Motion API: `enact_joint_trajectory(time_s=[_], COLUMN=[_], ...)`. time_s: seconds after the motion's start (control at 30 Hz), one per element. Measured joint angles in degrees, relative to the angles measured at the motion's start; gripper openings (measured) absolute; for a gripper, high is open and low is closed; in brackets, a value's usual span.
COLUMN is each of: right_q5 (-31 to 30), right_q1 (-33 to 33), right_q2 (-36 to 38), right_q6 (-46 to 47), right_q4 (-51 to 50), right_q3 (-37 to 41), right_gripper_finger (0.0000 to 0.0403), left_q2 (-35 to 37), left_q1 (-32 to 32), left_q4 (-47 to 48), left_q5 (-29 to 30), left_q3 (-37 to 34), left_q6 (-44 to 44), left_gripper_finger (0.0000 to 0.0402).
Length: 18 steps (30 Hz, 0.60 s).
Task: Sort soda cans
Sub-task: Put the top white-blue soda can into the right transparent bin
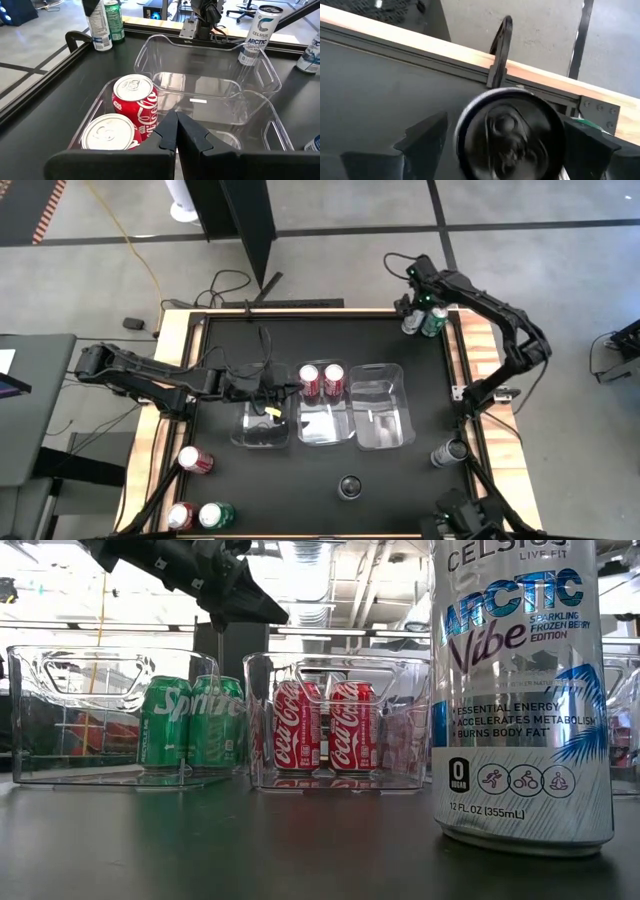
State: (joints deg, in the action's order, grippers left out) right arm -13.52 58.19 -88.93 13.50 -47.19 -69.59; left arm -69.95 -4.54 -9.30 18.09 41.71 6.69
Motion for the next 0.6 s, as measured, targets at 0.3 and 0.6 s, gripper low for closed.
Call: enact_joint_trajectory(time_s=[0.3,0.6], right_q5=[-1.3,-1.4], right_q1=[-0.7,-2.5], right_q2=[-0.3,-0.3], right_q6=[-0.3,-0.5], right_q4=[-1.1,-1.5], right_q3=[-0.5,-0.6], right_gripper_finger=[0.0320,0.0284], left_q2=[0.0,0.0], left_q1=[0.0,0.0], left_q4=[0.0,0.0], left_q5=[0.0,0.0], left_q3=[0.0,0.0], left_q6=[-0.2,-0.2], left_gripper_finger=[0.0000,0.0000])
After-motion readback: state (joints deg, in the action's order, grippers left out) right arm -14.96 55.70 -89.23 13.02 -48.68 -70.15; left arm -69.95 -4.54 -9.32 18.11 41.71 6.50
